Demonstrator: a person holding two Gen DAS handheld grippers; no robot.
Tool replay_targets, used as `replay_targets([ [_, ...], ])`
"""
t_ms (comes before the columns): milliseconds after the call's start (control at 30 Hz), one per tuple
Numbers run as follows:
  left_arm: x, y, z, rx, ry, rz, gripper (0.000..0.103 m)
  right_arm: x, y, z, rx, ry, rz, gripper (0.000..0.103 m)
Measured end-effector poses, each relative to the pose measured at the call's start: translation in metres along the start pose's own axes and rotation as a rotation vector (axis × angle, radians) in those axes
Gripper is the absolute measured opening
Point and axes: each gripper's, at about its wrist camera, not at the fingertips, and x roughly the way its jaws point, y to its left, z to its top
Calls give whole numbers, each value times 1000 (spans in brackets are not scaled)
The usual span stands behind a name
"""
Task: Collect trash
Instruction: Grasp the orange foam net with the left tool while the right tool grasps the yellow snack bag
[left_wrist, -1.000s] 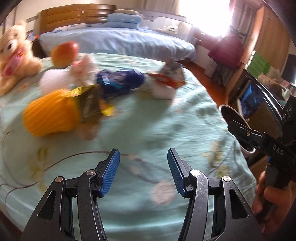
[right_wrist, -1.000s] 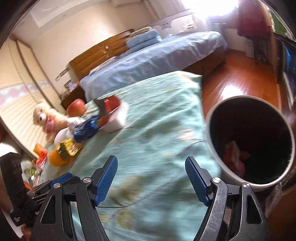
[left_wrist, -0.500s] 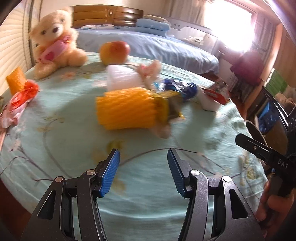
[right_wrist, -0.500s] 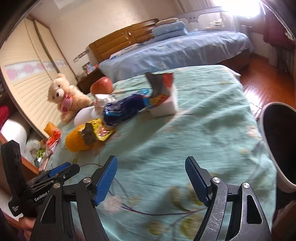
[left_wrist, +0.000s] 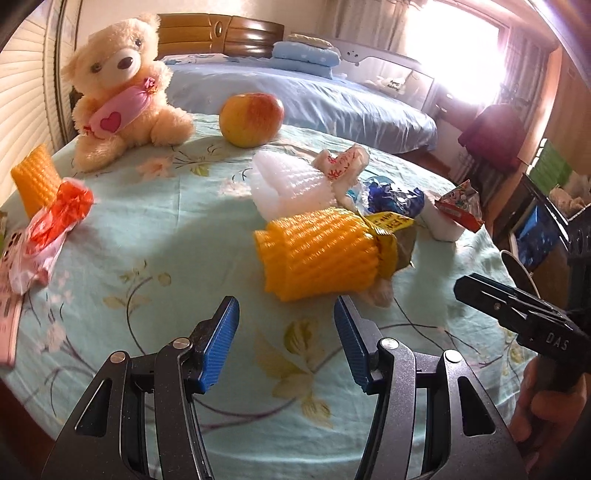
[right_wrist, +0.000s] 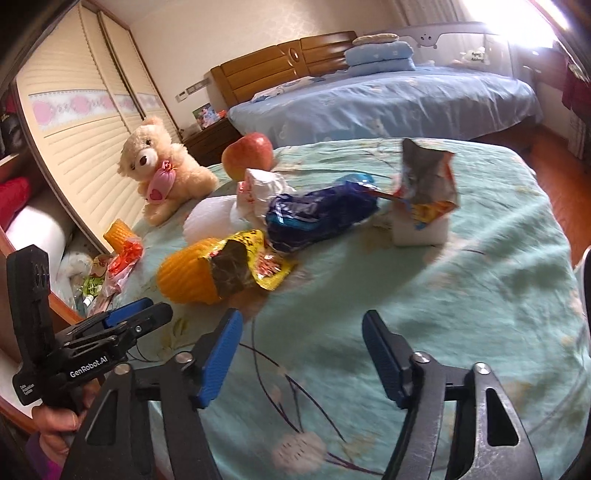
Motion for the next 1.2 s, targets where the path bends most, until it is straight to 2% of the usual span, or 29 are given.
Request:
replay_targets([
  [100,5,3,5,17,8,-16,54,9,7,5,-13,11,9,55],
  [300,14,8,8,27,32,-52,53,26,15,12,-24,28,20,51],
  [400,19,8,10,35,40,-74,40,33,18,16,-30,34,20,49],
  [467,22,6,10,44,47,-87,27,40,20,19,-34,43,19,47],
  [567,25,5,9,41,55,-108,10,48,23,21,-38,55,20,37],
  [600,26,4,9,42,55,-114,9,49,24,22,-45,53,17,31],
  [633,26,2,9,44,55,-118,8,50,25,22,-48,51,14,28],
  [700,25,-1,8,53,54,-131,6,52,24,22,-46,52,22,8],
  [800,23,-5,6,66,57,-127,6,49,20,19,-43,53,25,1],
  [900,19,-5,4,70,52,-101,13,44,18,17,-45,49,25,0],
  [933,18,-4,4,71,45,-92,22,43,17,17,-43,46,25,0],
  [967,17,-3,5,72,40,-83,37,40,16,16,-40,43,26,0],
  [1000,15,-3,5,73,32,-72,46,37,14,16,-36,41,28,0],
  [1033,15,-2,6,75,24,-63,60,35,13,15,-33,40,31,0],
  [1067,15,-2,8,73,17,-56,63,32,12,14,-30,36,31,0],
  [1200,22,-3,18,62,3,-79,61,22,7,10,-16,25,30,0],
])
